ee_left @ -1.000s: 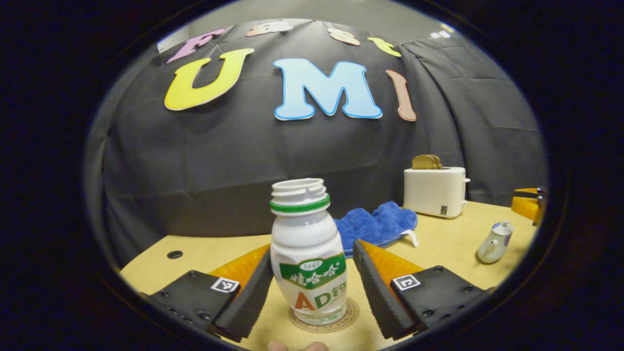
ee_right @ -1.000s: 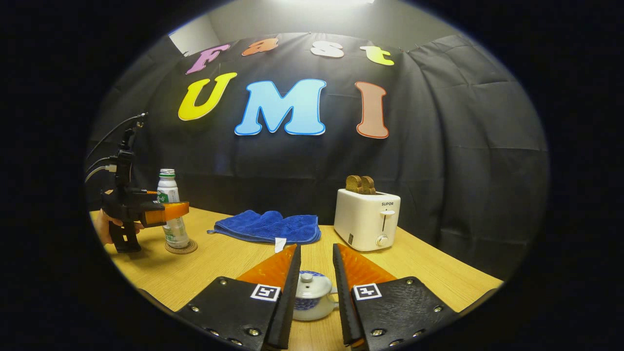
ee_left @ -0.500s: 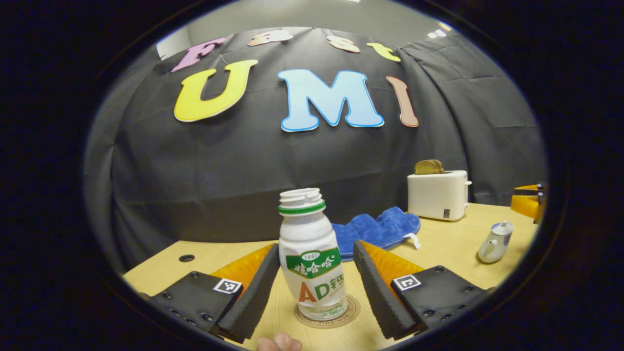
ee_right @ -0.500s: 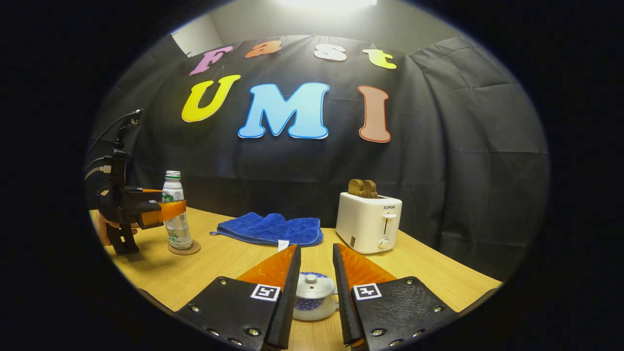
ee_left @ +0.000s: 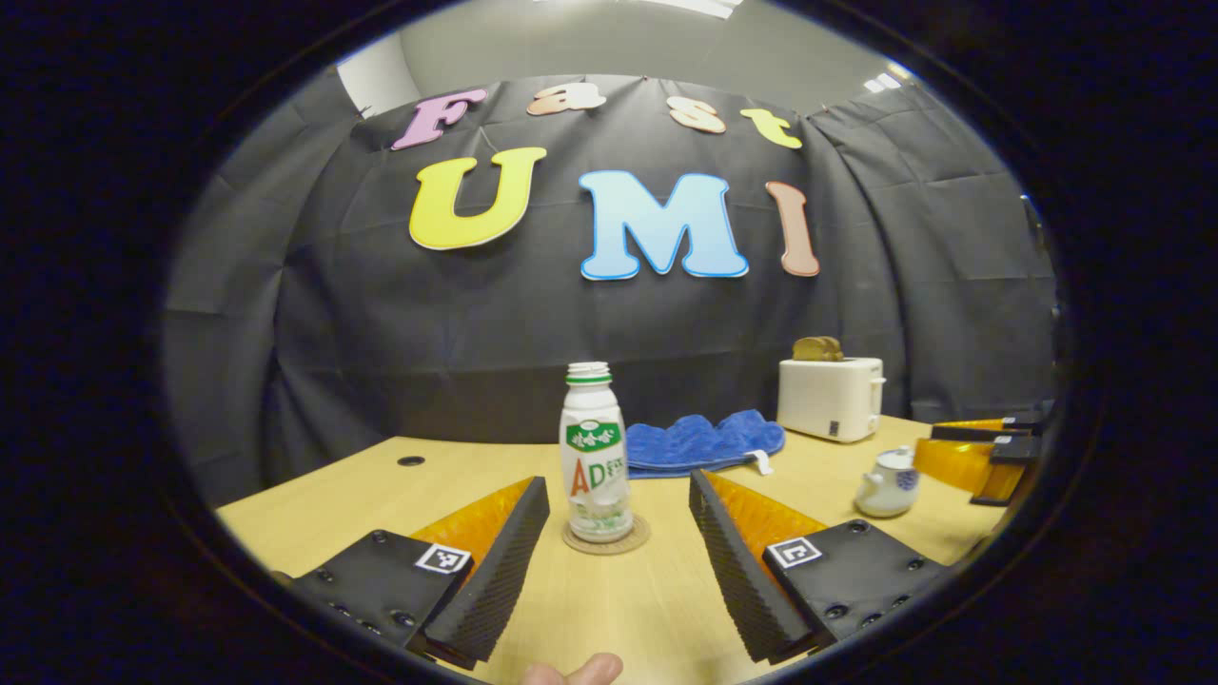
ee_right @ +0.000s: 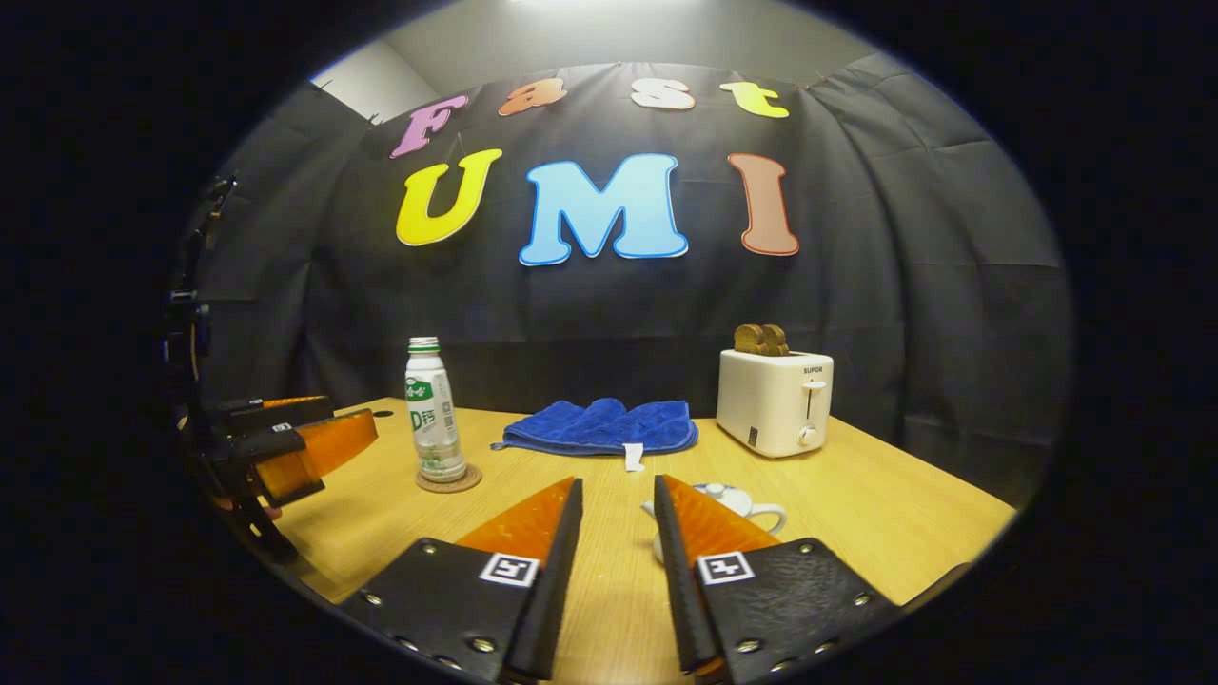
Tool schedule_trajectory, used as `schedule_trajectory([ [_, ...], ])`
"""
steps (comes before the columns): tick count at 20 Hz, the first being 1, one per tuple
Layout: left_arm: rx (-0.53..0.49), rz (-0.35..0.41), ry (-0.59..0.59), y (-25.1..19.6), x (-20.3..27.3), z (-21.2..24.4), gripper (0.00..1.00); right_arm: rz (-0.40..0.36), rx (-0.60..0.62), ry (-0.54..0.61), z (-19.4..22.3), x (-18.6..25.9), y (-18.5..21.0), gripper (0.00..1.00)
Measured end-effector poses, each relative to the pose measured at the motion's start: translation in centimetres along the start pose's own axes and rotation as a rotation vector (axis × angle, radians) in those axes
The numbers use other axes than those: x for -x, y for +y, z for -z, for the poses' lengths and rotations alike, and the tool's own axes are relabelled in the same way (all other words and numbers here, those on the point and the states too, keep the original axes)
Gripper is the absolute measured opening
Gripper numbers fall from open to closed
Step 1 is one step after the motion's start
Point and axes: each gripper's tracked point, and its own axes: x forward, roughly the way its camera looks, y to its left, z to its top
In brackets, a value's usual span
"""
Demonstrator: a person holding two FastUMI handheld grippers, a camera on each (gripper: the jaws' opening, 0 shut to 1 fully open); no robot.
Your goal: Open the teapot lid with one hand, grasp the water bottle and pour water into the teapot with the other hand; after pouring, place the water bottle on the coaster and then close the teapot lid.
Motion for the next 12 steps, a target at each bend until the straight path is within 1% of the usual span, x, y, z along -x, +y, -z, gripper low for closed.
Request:
schedule_trajectory([
  [1, -0.006, -0.003, -0.009, -0.7, 1.7, 0.2, 1.0, -0.023, 0.005, 0.004, 0.4, 0.8, 1.5, 0.54],
  [2, -0.017, -0.012, -0.022, -1.1, 3.1, 0.2, 1.0, -0.026, 0.013, 0.005, 0.8, 1.6, 2.4, 0.75],
  [3, -0.029, -0.012, -0.038, -1.7, 4.2, 0.1, 1.0, -0.02, 0.021, -0.005, 0.9, 2.4, 2.9, 0.9],
  [4, -0.046, -0.01, -0.055, -2.3, 5.1, 0.2, 1.0, -0.011, 0.032, -0.018, 0.9, 3.1, 3.3, 0.9],
  [5, -0.057, -0.02, -0.056, -2.6, 5.9, 0.5, 1.0, -0.001, 0.035, -0.015, 1.4, 3.4, 3.6, 0.93],
  [6, -0.049, -0.018, -0.039, -3.0, 6.2, 1.3, 1.0, -0.005, 0.027, -0.011, 1.9, 3.8, 4.2, 0.93],
  [7, -0.023, -0.017, -0.039, -3.6, 6.3, 1.3, 1.0, -0.017, 0.011, -0.014, 1.8, 4.5, 4.9, 0.93],
  [8, 0.016, -0.017, -0.012, -3.7, 6.8, 1.7, 1.0, -0.003, 0.0, -0.032, 1.9, 4.6, 4.7, 0.94],
  [9, 0.031, -0.034, 0.016, -3.5, 6.8, 2.2, 0.98, 0.03, 0.002, -0.039, 1.7, 4.8, 3.9, 0.93],
  [10, 0.007, -0.055, 0.011, -3.3, 7.5, 2.3, 0.95, 0.037, 0.008, -0.039, 1.5, 5.0, 3.8, 0.93],
  [12, -0.003, -0.048, 0.019, -3.5, 7.4, 2.3, 0.95, 0.045, 0.006, -0.036, 1.8, 4.7, 4.1, 0.93],
])
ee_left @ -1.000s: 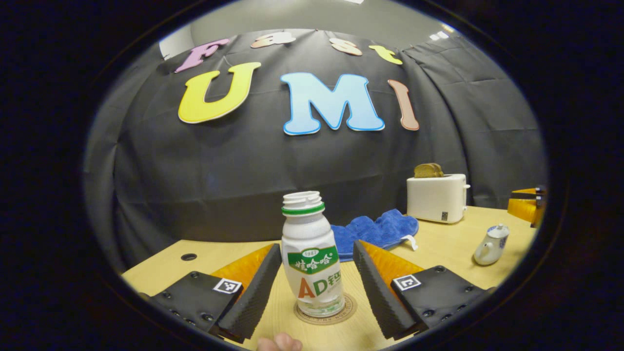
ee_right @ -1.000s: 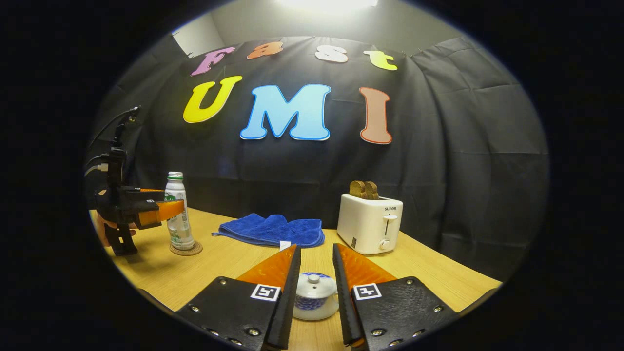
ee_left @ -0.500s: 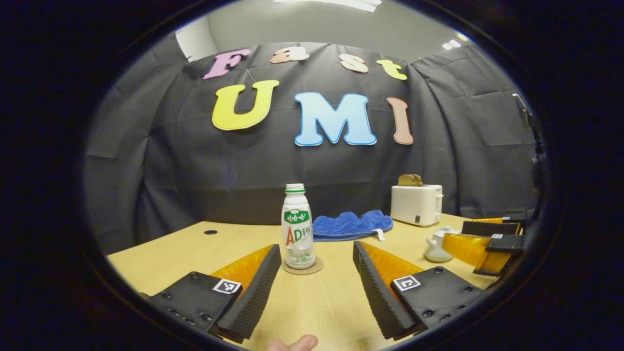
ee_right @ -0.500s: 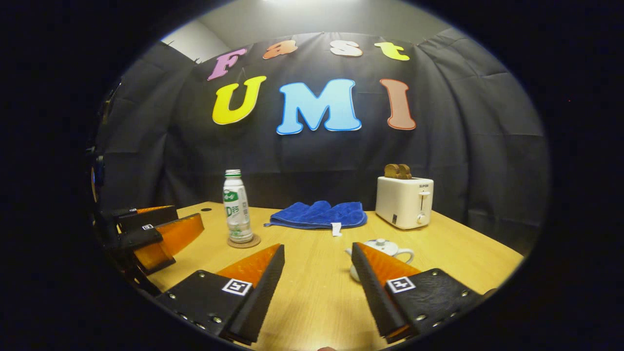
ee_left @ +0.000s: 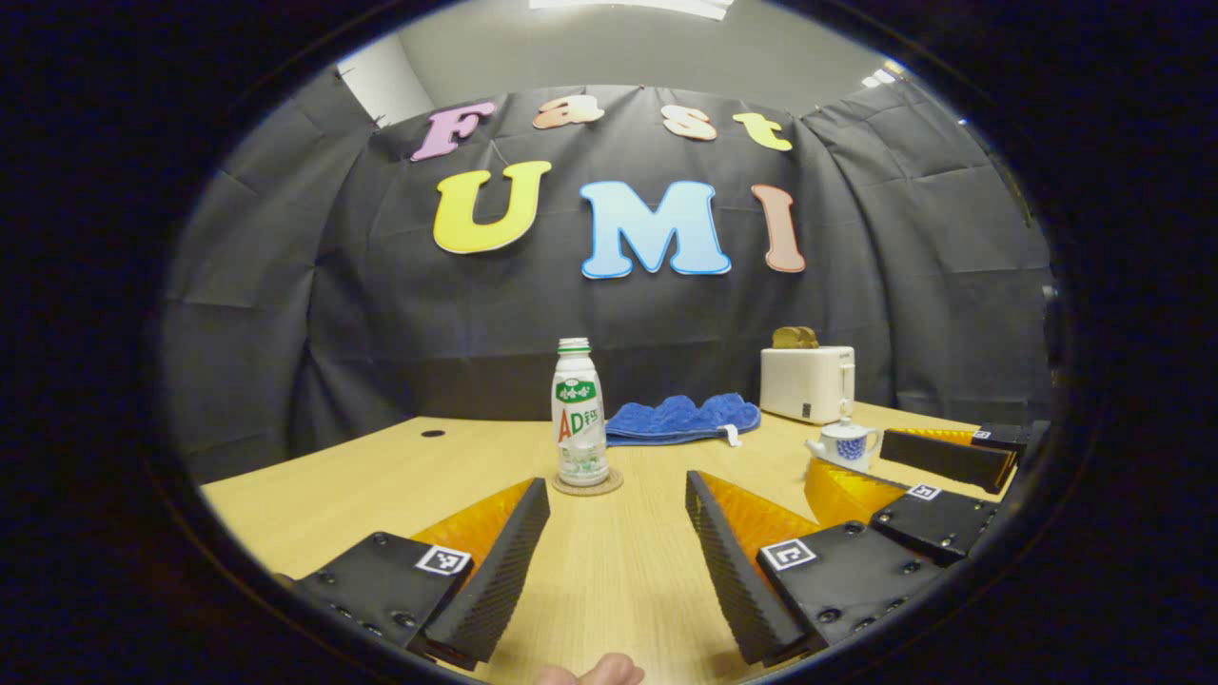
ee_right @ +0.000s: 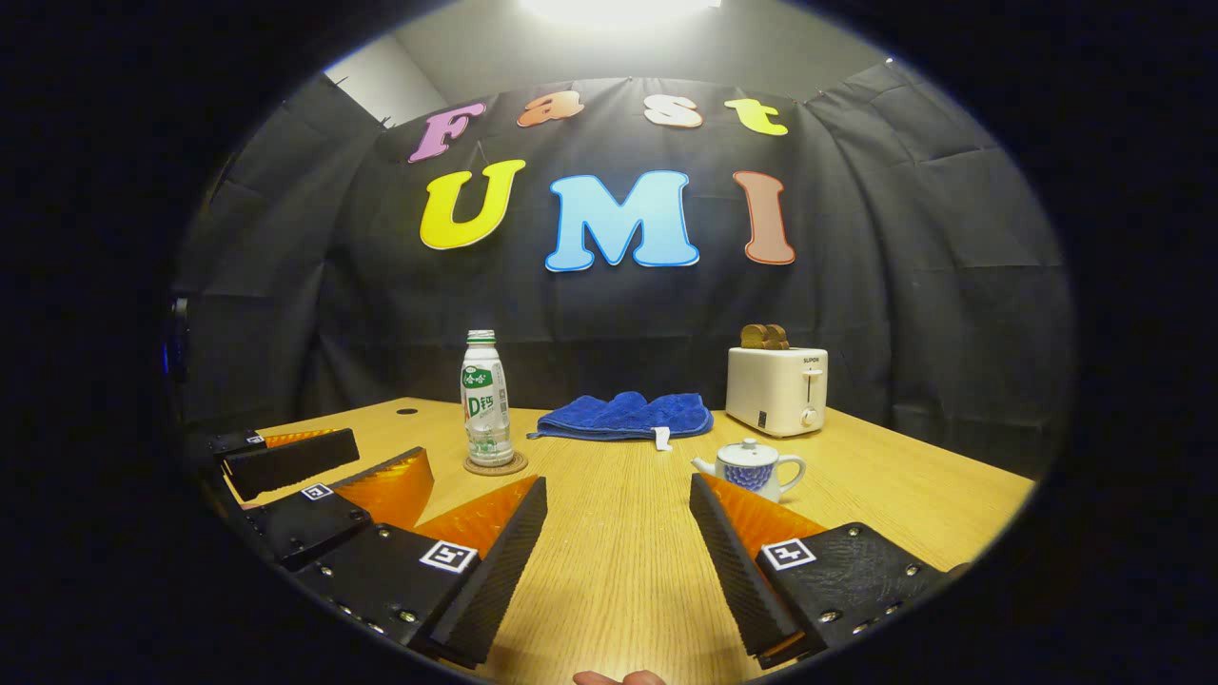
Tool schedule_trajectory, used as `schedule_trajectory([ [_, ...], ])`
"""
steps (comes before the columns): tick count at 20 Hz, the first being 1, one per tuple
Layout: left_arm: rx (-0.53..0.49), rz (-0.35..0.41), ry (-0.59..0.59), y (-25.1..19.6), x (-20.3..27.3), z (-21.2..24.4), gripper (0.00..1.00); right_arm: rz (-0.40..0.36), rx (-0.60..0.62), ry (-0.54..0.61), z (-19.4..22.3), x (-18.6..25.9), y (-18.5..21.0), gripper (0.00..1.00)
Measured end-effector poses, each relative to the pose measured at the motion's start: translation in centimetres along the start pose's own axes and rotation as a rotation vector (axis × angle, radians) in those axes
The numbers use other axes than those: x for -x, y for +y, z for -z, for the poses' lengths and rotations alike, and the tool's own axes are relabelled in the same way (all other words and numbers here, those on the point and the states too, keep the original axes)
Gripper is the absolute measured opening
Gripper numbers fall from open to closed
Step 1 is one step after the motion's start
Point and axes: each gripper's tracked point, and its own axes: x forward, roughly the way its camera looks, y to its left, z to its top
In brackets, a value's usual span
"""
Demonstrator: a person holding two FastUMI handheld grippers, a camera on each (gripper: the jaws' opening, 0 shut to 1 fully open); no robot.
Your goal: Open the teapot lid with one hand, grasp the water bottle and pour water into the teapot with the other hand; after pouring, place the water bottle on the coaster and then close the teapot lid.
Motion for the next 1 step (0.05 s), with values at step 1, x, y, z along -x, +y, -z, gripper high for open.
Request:
schedule_trajectory([
  [1, 0.001, 0.005, -0.005, -0.12, 0.03, -0.13, 0.95, 0.012, -0.001, -0.002, -0.12, 0.04, -0.42, 0.93],
])
